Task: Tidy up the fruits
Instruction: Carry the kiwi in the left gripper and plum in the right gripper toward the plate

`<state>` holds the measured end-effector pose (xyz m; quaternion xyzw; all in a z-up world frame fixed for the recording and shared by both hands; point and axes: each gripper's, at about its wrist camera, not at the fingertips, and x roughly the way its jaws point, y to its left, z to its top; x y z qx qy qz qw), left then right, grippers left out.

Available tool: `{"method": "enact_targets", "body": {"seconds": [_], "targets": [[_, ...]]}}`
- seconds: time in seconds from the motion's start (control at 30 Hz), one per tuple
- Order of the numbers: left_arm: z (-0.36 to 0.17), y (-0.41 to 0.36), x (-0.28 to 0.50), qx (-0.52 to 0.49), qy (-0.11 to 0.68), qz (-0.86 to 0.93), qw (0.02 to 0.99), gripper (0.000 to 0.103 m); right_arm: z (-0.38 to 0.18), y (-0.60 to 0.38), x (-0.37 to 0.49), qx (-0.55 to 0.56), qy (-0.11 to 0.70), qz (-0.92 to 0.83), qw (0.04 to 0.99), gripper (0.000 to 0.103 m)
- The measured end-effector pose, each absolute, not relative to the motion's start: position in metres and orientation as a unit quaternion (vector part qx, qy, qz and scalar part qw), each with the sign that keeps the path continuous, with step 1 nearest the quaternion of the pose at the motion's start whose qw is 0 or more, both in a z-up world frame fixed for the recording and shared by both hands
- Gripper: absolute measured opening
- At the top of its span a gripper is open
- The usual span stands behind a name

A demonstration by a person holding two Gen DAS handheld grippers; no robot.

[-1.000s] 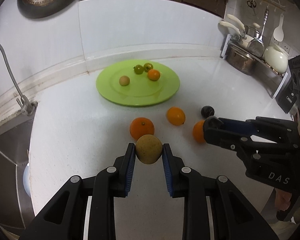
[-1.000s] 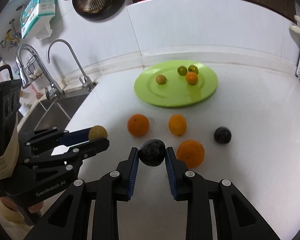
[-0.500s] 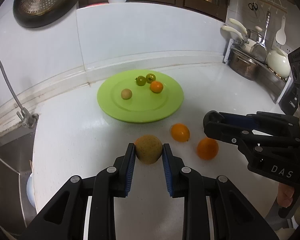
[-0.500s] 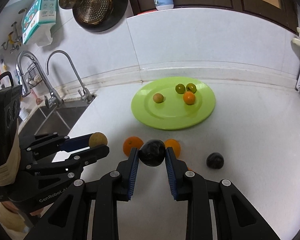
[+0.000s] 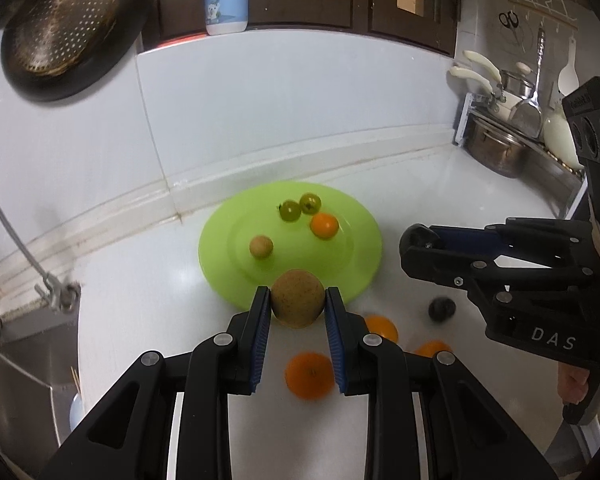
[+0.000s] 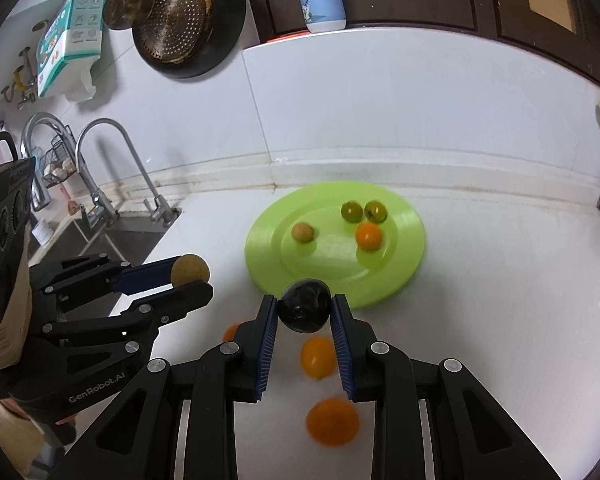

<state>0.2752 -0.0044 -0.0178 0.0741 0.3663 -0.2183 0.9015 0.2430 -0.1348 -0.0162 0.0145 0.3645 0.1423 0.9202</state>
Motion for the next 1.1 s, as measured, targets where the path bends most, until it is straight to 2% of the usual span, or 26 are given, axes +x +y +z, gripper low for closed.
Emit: {"method": "enact_targets", "body": {"seconds": [0.5,1.1], "targets": [[-0.014,-0.008,0.351,0.080,0.379,-0.221,0.895,0.027,-0.006,-0.136,0.319,-0.006,0.371,0.135,0.919,0.028],[-0.056,-0.018,0.428,0.063,0.426,-0.224,0.874,0.027,-0.042,-0.139,0.406,-0.012,0.440,0.132,0.888,0.028]]}}
